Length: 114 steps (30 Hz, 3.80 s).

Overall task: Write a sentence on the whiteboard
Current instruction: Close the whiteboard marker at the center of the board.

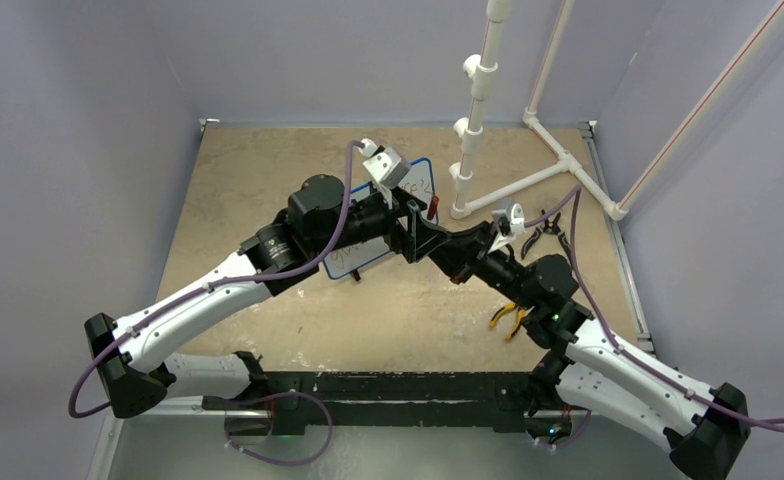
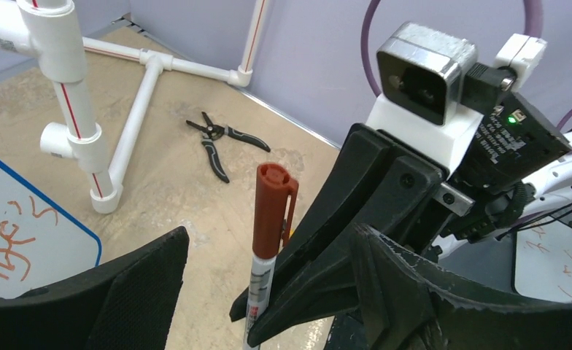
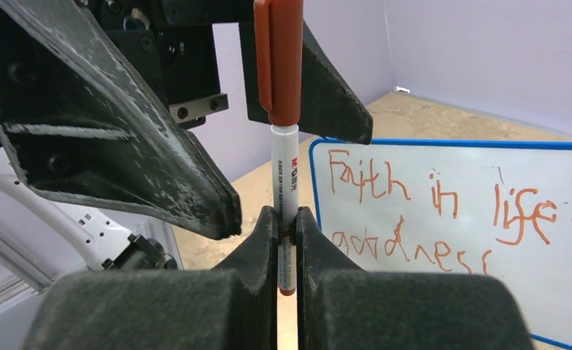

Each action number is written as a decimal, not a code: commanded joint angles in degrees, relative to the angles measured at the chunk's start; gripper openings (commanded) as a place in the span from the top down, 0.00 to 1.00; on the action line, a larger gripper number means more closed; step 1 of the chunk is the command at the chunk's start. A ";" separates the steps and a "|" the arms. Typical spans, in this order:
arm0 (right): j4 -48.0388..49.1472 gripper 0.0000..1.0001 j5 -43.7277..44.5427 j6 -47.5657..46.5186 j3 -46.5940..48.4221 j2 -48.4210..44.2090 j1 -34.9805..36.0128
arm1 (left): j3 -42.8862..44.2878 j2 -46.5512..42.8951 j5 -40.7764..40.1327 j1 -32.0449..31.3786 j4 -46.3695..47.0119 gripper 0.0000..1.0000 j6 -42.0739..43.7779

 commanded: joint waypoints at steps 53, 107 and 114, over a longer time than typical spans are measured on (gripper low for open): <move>9.65 1.00 7.35 3.03 0.70 -2.63 -0.13 | -19.02 -5.89 14.29 2.62 3.76 1.00 -5.70; 22.47 1.00 14.20 7.29 -1.80 -7.09 -0.15 | -34.94 -2.08 11.60 -8.05 -0.97 1.00 -2.23; 21.84 1.00 15.25 6.94 -1.75 -7.81 -0.13 | -34.75 -4.01 9.65 -8.17 -4.49 1.00 -1.55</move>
